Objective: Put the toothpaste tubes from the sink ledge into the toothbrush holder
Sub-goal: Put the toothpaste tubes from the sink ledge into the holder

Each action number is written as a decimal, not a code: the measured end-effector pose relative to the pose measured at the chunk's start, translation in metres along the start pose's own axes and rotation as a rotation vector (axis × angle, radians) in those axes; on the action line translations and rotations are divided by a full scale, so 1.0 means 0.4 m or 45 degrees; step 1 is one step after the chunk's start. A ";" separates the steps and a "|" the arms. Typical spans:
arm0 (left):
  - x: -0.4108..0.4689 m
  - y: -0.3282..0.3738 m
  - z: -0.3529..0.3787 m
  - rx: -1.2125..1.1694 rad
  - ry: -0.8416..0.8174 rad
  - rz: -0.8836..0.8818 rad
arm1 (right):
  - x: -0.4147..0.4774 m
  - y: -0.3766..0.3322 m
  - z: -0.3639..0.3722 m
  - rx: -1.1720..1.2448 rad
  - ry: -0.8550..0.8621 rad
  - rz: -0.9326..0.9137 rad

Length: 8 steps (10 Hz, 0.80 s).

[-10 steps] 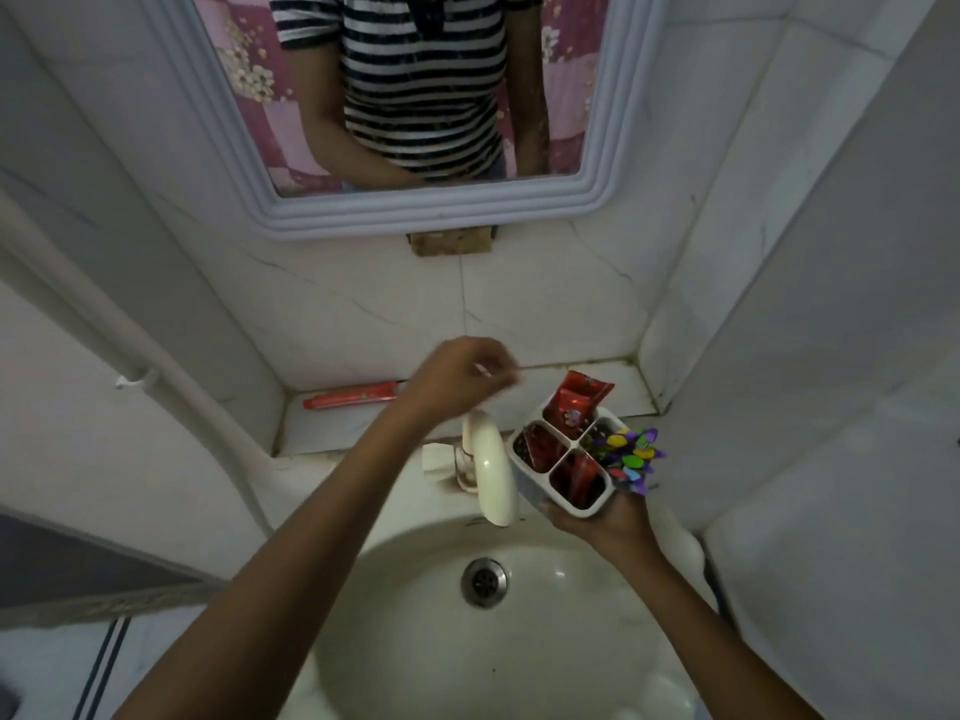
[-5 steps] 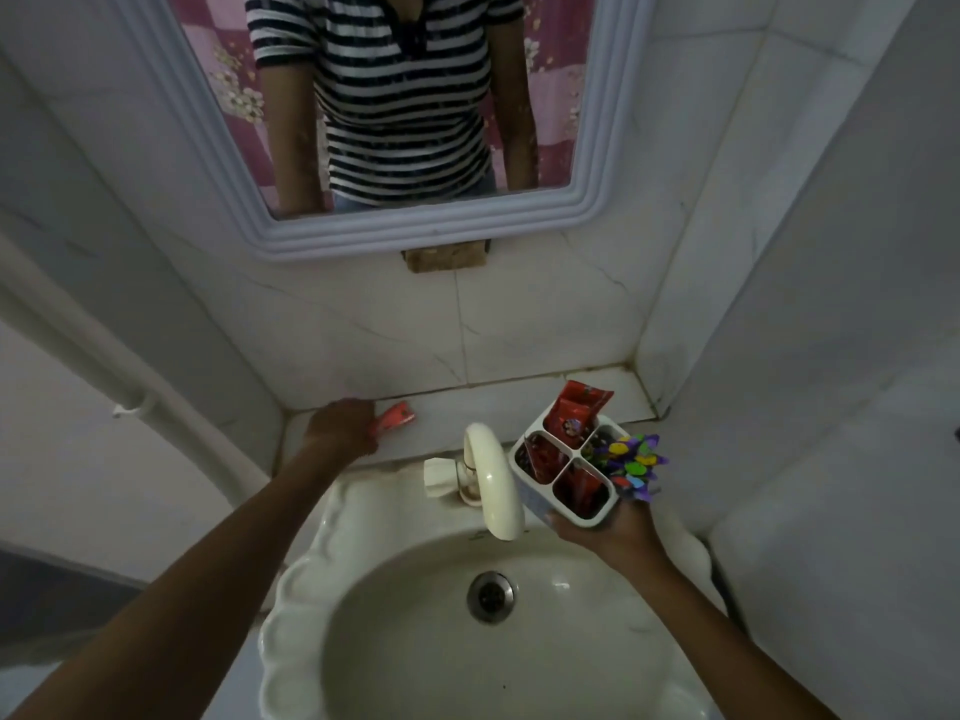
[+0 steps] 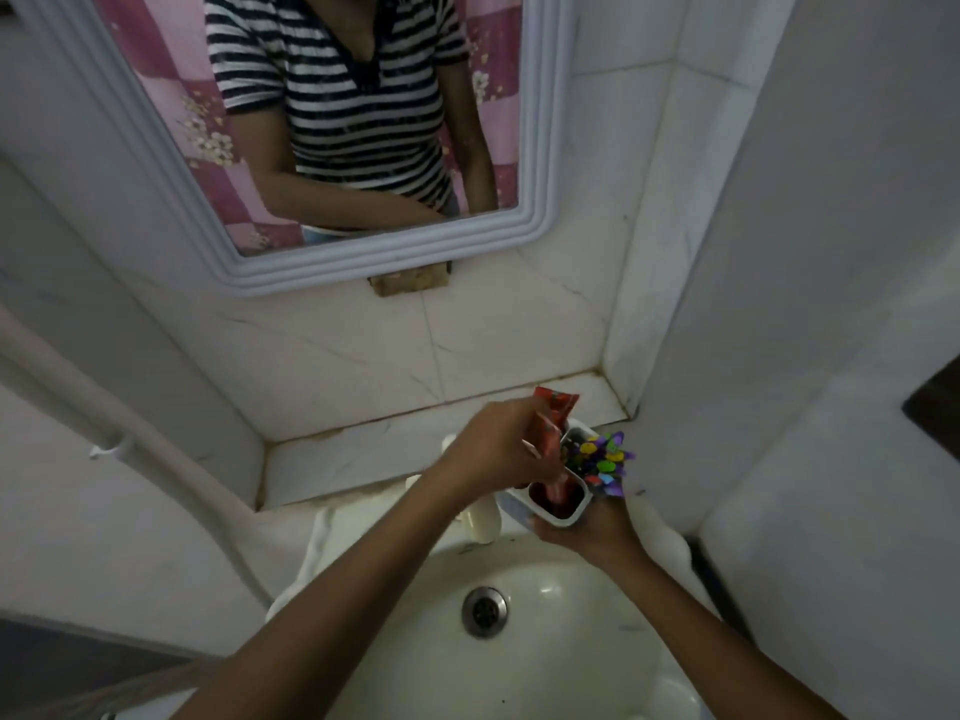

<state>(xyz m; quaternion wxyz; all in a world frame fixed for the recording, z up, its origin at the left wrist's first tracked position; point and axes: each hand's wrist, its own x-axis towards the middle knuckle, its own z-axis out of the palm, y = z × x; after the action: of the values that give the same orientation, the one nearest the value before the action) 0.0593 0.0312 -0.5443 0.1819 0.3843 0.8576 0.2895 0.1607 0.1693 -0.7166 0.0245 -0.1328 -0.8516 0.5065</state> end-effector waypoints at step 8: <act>-0.221 0.499 -0.676 -0.265 0.859 0.691 | -0.045 -1.033 -0.597 0.764 0.822 -0.974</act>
<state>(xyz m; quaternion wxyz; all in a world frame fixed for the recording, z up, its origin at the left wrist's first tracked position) 0.0816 -0.0256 -0.2023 -0.1529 0.4591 0.7033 0.5208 0.1370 0.1824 -0.2399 0.5006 0.0493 -0.6077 0.6146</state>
